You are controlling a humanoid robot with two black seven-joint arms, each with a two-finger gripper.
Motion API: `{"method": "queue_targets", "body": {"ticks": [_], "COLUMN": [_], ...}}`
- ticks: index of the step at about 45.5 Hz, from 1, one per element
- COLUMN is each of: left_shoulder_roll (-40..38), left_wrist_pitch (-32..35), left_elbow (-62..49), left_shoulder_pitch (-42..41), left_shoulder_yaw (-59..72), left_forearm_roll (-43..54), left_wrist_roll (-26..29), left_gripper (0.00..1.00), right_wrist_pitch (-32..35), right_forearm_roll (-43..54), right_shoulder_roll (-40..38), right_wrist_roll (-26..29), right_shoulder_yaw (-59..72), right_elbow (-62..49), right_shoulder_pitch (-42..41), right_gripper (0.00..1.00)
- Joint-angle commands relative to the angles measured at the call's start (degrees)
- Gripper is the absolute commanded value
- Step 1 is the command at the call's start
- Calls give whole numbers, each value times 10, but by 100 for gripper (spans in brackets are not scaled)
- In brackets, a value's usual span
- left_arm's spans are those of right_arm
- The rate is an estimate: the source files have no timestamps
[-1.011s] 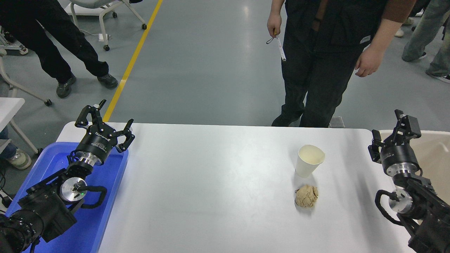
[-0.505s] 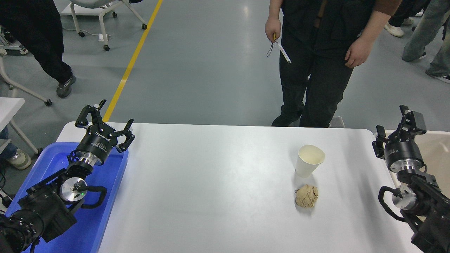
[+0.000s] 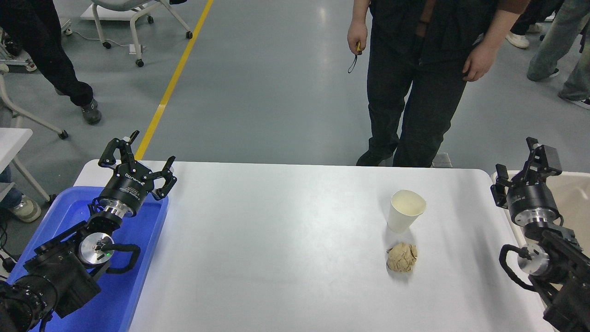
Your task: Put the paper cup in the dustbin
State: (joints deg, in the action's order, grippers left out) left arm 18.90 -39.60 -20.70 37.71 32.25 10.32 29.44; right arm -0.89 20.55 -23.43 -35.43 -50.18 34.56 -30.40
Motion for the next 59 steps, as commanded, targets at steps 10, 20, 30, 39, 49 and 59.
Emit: {"method": "queue_targets", "body": {"ticks": [10, 20, 30, 39, 49, 59], "left_shoulder_roll": [0, 0, 0, 0, 0, 0], "left_wrist_pitch": [0, 0, 0, 0, 0, 0], "left_elbow": [0, 0, 0, 0, 0, 0], "left_shoulder_pitch": [0, 0, 0, 0, 0, 0], "left_shoulder_yaw": [0, 0, 0, 0, 0, 0], "left_forearm_roll": [0, 0, 0, 0, 0, 0], "left_wrist_roll": [0, 0, 0, 0, 0, 0], "left_gripper": [100, 100, 100, 100, 100, 100], "right_wrist_pitch": [-2, 1, 1, 1, 2, 2], "right_forearm_roll": [1, 20, 74, 144, 287, 326], "right_shoulder_roll": [-77, -117, -129, -128, -128, -123], "right_wrist_roll": [0, -1, -1, -1, -1, -1], "right_shoulder_yaw": [171, 335, 573, 726, 830, 891], "right_elbow": [-1, 8, 8, 9, 38, 85], "right_shoulder_pitch": [-66, -127, -237, -317, -382, -444], "right_gripper": [99, 99, 99, 99, 99, 99]}}
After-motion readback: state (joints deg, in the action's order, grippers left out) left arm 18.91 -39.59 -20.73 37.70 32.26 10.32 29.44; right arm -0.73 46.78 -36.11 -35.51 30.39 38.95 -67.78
